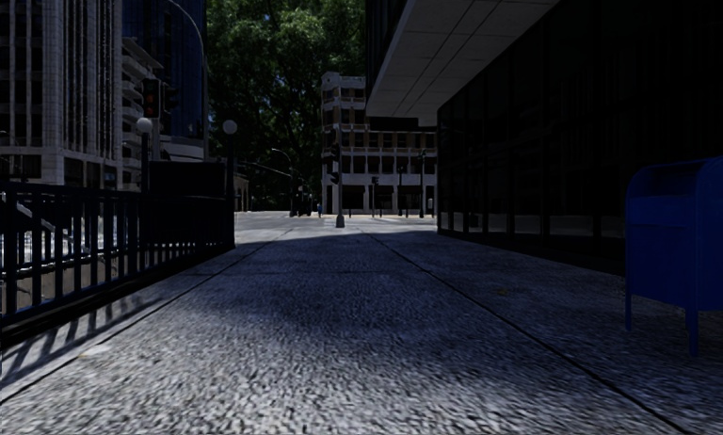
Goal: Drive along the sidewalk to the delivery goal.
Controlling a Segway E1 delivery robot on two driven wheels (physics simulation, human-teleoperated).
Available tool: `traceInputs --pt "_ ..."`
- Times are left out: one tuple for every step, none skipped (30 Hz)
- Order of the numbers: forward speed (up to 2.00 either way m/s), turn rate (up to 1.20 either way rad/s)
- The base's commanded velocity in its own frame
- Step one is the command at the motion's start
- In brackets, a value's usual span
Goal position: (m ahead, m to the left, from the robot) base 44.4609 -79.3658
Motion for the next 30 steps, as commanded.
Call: traceInputs --pt "2.00 0.00" --pt "2.00 0.00" --pt "2.00 0.00" --pt "2.00 0.00" --pt "2.00 0.00" --pt "2.00 0.00" --pt "2.00 0.00" --pt "2.00 0.00" --pt "2.00 0.00" --pt "2.00 0.00" --pt "2.00 0.00" --pt "2.00 0.00" --pt "2.00 0.00" --pt "2.00 0.00" --pt "2.00 0.00" --pt "2.00 0.00" --pt "2.00 0.00" --pt "2.00 0.00" --pt "2.00 0.00" --pt "2.00 0.00" --pt "2.00 0.00" --pt "2.00 0.00" --pt "2.00 0.00" --pt "2.00 0.00" --pt "2.00 0.00" --pt "2.00 0.00" --pt "2.00 0.00" --pt "2.00 0.00" --pt "2.00 0.00" --pt "2.00 0.00"
